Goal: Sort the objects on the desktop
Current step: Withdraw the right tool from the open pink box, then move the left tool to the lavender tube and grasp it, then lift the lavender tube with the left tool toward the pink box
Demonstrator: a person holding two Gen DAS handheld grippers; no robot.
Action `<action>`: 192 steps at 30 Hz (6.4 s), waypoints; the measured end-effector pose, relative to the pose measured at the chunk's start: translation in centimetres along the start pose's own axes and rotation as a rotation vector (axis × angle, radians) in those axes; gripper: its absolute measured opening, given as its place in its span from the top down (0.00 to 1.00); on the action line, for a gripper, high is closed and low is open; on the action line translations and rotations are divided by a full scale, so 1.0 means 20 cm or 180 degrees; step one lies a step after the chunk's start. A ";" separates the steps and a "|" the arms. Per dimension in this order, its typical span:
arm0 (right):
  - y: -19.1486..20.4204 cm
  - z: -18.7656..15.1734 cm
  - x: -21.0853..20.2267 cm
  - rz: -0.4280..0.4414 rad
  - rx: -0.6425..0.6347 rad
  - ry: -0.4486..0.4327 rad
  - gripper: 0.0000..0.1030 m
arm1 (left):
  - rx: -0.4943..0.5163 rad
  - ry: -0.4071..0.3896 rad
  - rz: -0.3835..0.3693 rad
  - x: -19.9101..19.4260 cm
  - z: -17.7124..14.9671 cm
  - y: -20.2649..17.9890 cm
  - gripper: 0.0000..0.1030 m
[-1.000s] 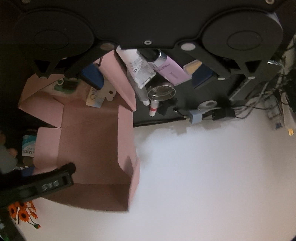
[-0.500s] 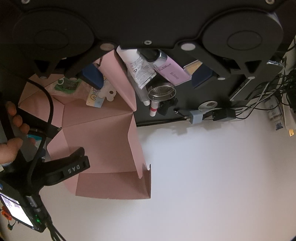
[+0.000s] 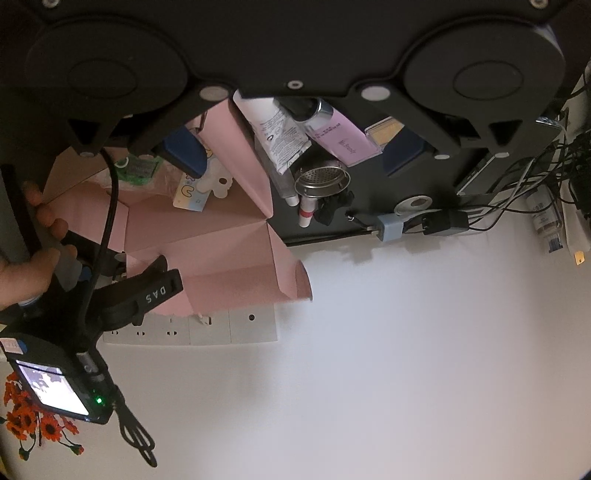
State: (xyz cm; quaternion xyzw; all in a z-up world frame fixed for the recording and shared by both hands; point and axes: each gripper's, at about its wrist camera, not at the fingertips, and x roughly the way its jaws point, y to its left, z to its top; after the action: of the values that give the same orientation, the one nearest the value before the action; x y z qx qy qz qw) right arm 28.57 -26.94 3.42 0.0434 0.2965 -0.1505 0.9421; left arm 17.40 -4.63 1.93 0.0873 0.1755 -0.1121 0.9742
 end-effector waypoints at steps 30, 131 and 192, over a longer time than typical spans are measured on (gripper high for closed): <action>0.09 0.04 0.02 -0.0380 -0.0253 0.0270 0.01 | 0.0057 -0.0015 0.0030 0.00 0.00 -0.02 0.00; -0.73 -0.65 -0.46 0.1300 0.0663 -0.0157 0.01 | -0.0430 0.0939 -0.0137 0.29 -0.03 0.31 0.49; -0.77 -0.67 -0.46 0.1345 0.0802 -0.0230 0.01 | -0.1196 0.0383 -0.1523 0.08 0.35 -0.37 0.69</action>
State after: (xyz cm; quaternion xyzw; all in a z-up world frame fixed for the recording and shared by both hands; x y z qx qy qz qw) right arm 9.39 -37.04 -2.14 0.2162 0.2258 0.0126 0.9498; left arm 19.37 -13.48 6.88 -0.1316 0.2660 -0.2985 0.9071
